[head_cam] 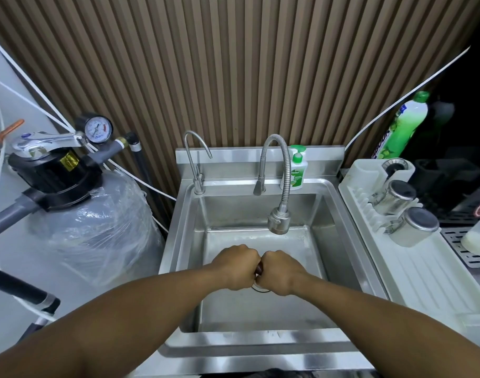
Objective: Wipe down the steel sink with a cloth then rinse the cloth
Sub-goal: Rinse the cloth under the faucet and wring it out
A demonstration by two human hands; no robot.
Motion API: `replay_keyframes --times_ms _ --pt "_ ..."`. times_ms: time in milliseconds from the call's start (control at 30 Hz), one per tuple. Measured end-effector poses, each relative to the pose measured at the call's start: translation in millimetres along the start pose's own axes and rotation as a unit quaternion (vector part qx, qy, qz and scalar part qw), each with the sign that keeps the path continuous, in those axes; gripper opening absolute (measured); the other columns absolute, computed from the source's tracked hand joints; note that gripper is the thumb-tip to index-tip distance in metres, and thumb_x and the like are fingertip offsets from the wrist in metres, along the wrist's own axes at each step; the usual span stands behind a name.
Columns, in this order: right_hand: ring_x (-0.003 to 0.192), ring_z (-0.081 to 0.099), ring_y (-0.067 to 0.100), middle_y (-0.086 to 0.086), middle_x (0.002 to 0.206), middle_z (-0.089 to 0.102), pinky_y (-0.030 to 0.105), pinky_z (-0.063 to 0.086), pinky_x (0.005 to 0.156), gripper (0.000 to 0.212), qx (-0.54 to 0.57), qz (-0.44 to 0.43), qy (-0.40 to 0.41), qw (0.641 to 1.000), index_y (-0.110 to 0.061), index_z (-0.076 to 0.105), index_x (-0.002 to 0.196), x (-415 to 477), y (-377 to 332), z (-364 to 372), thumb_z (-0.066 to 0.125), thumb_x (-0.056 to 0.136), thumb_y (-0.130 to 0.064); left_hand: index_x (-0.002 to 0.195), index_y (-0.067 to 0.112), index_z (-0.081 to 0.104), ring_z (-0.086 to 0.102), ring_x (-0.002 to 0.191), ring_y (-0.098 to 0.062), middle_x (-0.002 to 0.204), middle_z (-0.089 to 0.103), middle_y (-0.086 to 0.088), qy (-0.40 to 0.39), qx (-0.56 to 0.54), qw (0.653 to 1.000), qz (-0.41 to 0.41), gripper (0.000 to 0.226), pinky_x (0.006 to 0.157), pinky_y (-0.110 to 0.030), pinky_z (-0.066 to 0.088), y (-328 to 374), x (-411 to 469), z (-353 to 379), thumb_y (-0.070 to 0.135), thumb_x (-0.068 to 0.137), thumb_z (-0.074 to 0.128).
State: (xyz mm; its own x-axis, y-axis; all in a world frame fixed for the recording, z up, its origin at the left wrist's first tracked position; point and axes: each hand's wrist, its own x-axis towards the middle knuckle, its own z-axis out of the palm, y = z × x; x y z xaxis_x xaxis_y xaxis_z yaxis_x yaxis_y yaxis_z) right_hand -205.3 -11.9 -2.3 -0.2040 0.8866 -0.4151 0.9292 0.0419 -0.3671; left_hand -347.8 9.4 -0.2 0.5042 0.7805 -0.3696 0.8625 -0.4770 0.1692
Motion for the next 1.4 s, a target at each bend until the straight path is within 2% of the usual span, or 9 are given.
replay_keyframes --times_ms 233,500,567,667,1000,1133,1200,1267,1400 --pt "0.069 0.048 0.028 0.012 0.090 0.070 0.031 0.036 0.065 0.010 -0.217 -0.104 0.083 0.967 -0.017 0.059 0.081 -3.3 5.7 1.5 0.052 0.088 -0.020 0.060 0.013 0.042 0.048 0.062 -0.024 0.061 0.048 -0.004 -0.066 -0.177 0.981 -0.047 0.026 0.055 -0.029 0.035 5.2 2.1 5.9 0.004 0.080 0.055" --pt "0.058 0.062 0.033 0.009 0.070 0.070 0.029 0.033 0.056 0.002 -0.265 -0.181 0.141 0.936 -0.012 0.067 0.076 3.4 16.3 6.2 0.067 0.074 -0.013 0.058 0.014 0.037 0.025 0.041 -0.016 0.047 0.032 -0.001 -0.154 -0.342 0.922 -0.096 0.034 0.046 -0.024 0.021 6.1 -0.2 4.1 -0.004 0.077 0.060" --pt "0.035 0.051 0.023 -0.001 0.047 0.058 0.023 0.025 0.044 0.022 -0.271 -0.179 0.140 0.935 -0.018 0.060 0.056 5.7 19.3 7.0 0.081 0.051 -0.018 0.057 0.014 0.039 0.025 0.038 -0.014 0.040 0.033 0.002 -0.173 -0.351 0.915 -0.100 0.034 0.046 -0.025 0.021 5.1 2.0 2.5 -0.004 0.077 0.061" --pt "0.026 0.041 0.018 -0.006 0.038 0.049 0.018 0.019 0.037 0.035 -0.257 -0.174 0.147 0.939 -0.022 0.054 0.048 13.8 25.1 9.3 0.087 0.036 -0.023 0.057 0.015 0.041 0.027 0.038 -0.014 0.042 0.033 -0.001 -0.193 -0.356 0.909 -0.097 0.035 0.046 -0.023 0.022 2.6 4.4 -1.8 -0.004 0.077 0.061" --pt "0.033 0.050 0.019 -0.005 0.046 0.057 0.020 0.034 0.034 0.028 -0.274 -0.245 0.211 0.906 -0.021 0.060 0.055 20.5 34.4 22.0 0.087 0.051 -0.028 0.058 0.016 0.041 0.030 0.045 -0.012 0.050 0.034 -0.001 -0.271 -0.393 0.873 -0.097 0.038 0.042 -0.021 0.024 -2.3 5.8 1.7 -0.006 0.082 0.060" --pt "0.038 0.056 0.019 -0.004 0.050 0.061 0.020 0.030 0.040 0.023 -0.282 -0.220 0.184 0.916 -0.023 0.062 0.058 24.7 37.4 38.3 0.083 0.054 -0.031 0.060 0.016 0.043 0.032 0.044 -0.012 0.050 0.037 -0.001 -0.269 -0.384 0.877 -0.108 0.035 0.042 -0.022 0.026 -0.3 5.8 12.6 -0.005 0.082 0.061" --pt "0.057 0.066 0.026 0.001 0.068 0.070 0.027 0.041 0.050 0.010 -0.268 -0.208 0.163 0.927 -0.020 0.068 0.078 19.8 33.9 31.8 0.074 0.071 -0.024 0.063 0.015 0.047 0.035 0.042 -0.012 0.049 0.041 0.000 -0.217 -0.350 0.907 -0.089 0.029 0.044 -0.023 0.029 1.7 7.9 15.9 0.001 0.080 0.064" --pt "0.080 0.067 0.033 0.009 0.094 0.071 0.036 0.049 0.067 0.023 -0.215 -0.167 0.112 0.956 -0.016 0.061 0.107 13.8 29.5 19.2 0.064 0.085 -0.022 0.066 0.018 0.052 0.042 0.044 -0.008 0.052 0.047 0.005 -0.132 -0.291 0.947 -0.030 0.023 0.046 -0.021 0.035 -3.4 9.4 18.9 0.011 0.082 0.069" --pt "0.083 0.065 0.027 0.006 0.098 0.069 0.042 0.056 0.073 0.059 0.123 -0.108 0.032 0.986 -0.031 0.042 0.122 -2.0 25.7 11.3 0.079 0.076 -0.032 0.071 0.022 0.064 0.050 0.058 -0.003 0.063 0.056 0.013 -0.038 -0.336 0.941 0.022 0.017 0.063 -0.025 0.043 -34.3 11.9 33.8 0.028 0.083 0.074"
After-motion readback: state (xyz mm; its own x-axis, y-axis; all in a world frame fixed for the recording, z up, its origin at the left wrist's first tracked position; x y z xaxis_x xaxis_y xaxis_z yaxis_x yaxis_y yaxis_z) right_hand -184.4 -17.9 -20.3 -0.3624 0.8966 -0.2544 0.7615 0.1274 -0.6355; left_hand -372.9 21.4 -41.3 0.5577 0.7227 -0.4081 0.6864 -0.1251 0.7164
